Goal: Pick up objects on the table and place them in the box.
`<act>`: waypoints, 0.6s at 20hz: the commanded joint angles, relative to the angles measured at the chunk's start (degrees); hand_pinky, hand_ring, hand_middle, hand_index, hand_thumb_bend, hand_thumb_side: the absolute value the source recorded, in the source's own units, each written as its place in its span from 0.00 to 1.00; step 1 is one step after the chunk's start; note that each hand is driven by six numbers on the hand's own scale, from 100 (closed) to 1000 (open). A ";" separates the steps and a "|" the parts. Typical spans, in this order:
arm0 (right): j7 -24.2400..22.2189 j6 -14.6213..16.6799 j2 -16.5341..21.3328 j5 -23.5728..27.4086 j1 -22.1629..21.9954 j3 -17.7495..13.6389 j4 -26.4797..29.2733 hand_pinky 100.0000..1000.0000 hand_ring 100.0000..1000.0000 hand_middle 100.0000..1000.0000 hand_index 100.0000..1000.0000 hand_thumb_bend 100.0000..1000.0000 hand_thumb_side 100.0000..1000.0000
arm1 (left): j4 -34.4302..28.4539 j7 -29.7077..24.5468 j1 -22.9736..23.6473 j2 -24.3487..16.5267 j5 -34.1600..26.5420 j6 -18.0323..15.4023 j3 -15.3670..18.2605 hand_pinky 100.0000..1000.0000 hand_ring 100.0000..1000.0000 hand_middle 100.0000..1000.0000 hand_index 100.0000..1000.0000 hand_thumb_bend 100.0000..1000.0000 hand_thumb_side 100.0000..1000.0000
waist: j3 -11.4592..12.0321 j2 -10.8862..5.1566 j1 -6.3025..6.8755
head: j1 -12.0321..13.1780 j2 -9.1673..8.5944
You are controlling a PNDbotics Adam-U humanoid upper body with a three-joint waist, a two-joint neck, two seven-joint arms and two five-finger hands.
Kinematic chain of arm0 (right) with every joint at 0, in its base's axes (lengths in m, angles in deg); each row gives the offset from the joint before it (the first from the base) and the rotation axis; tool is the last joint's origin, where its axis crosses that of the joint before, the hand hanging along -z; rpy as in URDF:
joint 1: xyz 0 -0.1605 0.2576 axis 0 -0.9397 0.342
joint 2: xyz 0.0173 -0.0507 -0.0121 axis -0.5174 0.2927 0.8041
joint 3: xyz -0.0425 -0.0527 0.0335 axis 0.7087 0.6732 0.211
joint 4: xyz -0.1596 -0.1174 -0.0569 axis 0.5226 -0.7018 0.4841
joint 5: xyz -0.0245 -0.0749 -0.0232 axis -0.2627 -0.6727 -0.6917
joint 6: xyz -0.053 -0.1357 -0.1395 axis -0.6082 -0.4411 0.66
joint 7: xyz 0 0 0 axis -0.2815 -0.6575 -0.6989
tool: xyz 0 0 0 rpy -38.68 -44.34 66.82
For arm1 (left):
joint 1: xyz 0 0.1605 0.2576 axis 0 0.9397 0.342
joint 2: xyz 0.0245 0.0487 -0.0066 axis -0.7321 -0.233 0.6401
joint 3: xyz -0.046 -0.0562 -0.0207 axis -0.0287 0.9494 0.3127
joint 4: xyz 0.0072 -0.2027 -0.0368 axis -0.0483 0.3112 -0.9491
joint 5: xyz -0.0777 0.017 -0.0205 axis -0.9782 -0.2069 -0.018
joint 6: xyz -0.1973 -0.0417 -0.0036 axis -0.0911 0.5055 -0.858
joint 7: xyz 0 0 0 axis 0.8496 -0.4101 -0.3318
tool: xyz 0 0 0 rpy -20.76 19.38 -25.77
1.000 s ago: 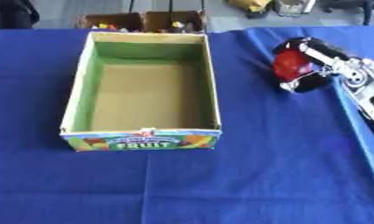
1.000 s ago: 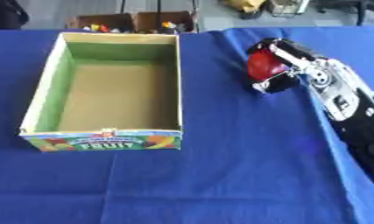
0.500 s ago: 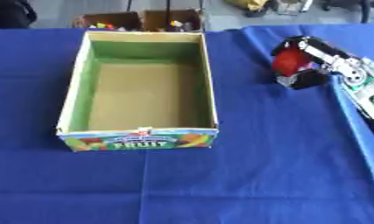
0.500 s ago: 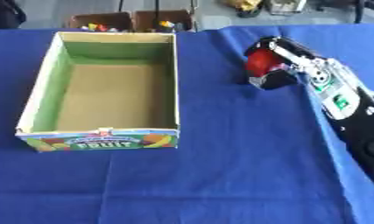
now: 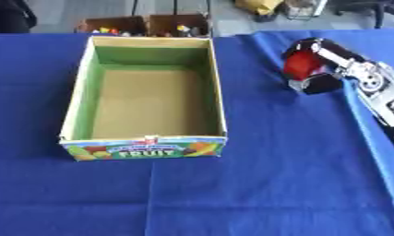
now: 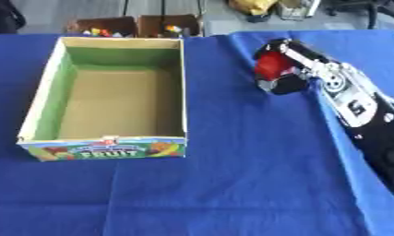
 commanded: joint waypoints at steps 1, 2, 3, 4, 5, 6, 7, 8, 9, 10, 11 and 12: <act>0.39 0.00 2.71 1.22 0.39 -0.32 1.61 0.61 0.96 0.74 0.75 0.00 0.02 | -1.12 0.20 -0.43 -0.80 -0.11 0.38 0.10 0.66 0.71 0.71 0.90 0.00 0.92 | -0.02 -2.11 -0.19 | -0.08 0.08; 0.37 0.00 2.77 1.59 0.41 -0.31 1.82 0.61 0.96 0.74 0.75 0.00 0.02 | -1.12 0.27 -0.44 -0.81 -0.11 0.45 0.09 0.66 0.71 0.71 0.90 0.00 0.92 | -0.03 -2.23 -0.26 | -0.06 0.09; 0.34 0.00 2.85 2.01 0.45 -0.30 2.07 0.61 0.96 0.73 0.75 0.00 0.02 | -1.12 0.32 -0.45 -0.84 -0.12 0.52 0.06 0.66 0.71 0.71 0.90 0.00 0.91 | -0.04 -2.38 -0.34 | -0.05 0.13; 0.32 -0.02 2.93 2.44 0.49 -0.30 2.31 0.61 0.96 0.73 0.75 0.00 0.02 | -1.12 0.36 -0.46 -0.87 -0.12 0.58 0.04 0.66 0.71 0.71 0.90 0.00 0.91 | -0.02 -2.51 -0.42 | -0.05 0.16; 0.30 -0.04 3.02 2.93 0.54 -0.28 2.56 0.61 0.96 0.73 0.75 0.00 0.02 | -1.12 0.44 -0.48 -0.90 -0.14 0.66 0.02 0.66 0.71 0.71 0.90 0.00 0.91 | 0.00 -2.70 -0.54 | -0.05 0.22; 0.28 -0.06 3.12 3.41 0.59 -0.25 2.82 0.61 0.95 0.73 0.75 0.00 0.02 | -1.12 0.52 -0.48 -0.94 -0.16 0.74 -0.01 0.66 0.71 0.71 0.90 0.00 0.91 | 0.04 -2.91 -0.67 | -0.05 0.27; 0.29 -0.01 3.26 3.95 0.66 -0.21 3.17 0.61 0.95 0.73 0.75 0.00 0.02 | -1.12 0.63 -0.47 -0.99 -0.18 0.85 -0.04 0.67 0.71 0.71 0.90 0.00 0.91 | 0.10 -3.20 -0.84 | -0.04 0.30; 0.29 0.04 3.39 4.52 0.70 -0.14 3.55 0.61 0.95 0.73 0.75 0.00 0.02 | -1.12 0.73 -0.46 -1.04 -0.20 0.96 -0.08 0.67 0.71 0.71 0.90 0.00 0.91 | 0.17 -3.45 -0.98 | -0.01 0.33; 0.28 0.11 3.51 5.11 0.78 -0.05 3.99 0.61 0.95 0.73 0.75 0.00 0.03 | -1.12 0.85 -0.45 -1.09 -0.22 1.08 -0.12 0.67 0.71 0.71 0.90 0.00 0.91 | 0.26 -3.77 -1.15 | -0.02 0.40; 0.27 0.16 3.64 5.60 0.86 0.04 4.42 0.61 0.95 0.73 0.75 0.00 0.03 | -1.12 0.98 -0.46 -1.15 -0.25 1.20 -0.16 0.67 0.71 0.71 0.90 0.00 0.91 | 0.36 -4.07 -1.32 | -0.05 0.43; 0.26 0.17 3.69 6.11 0.96 0.15 4.81 0.61 0.95 0.73 0.75 0.00 0.03 | -1.12 1.13 -0.46 -1.22 -0.29 1.32 -0.21 0.67 0.71 0.71 0.90 0.00 0.91 | 0.48 -4.42 -1.50 | -0.10 0.48; 0.24 0.18 3.74 6.64 1.05 0.26 5.16 0.61 0.95 0.73 0.75 0.00 0.03 | -1.12 1.27 -0.47 -1.28 -0.34 1.41 -0.25 0.67 0.72 0.71 0.90 0.00 0.91 | 0.58 -4.69 -1.64 | -0.10 0.45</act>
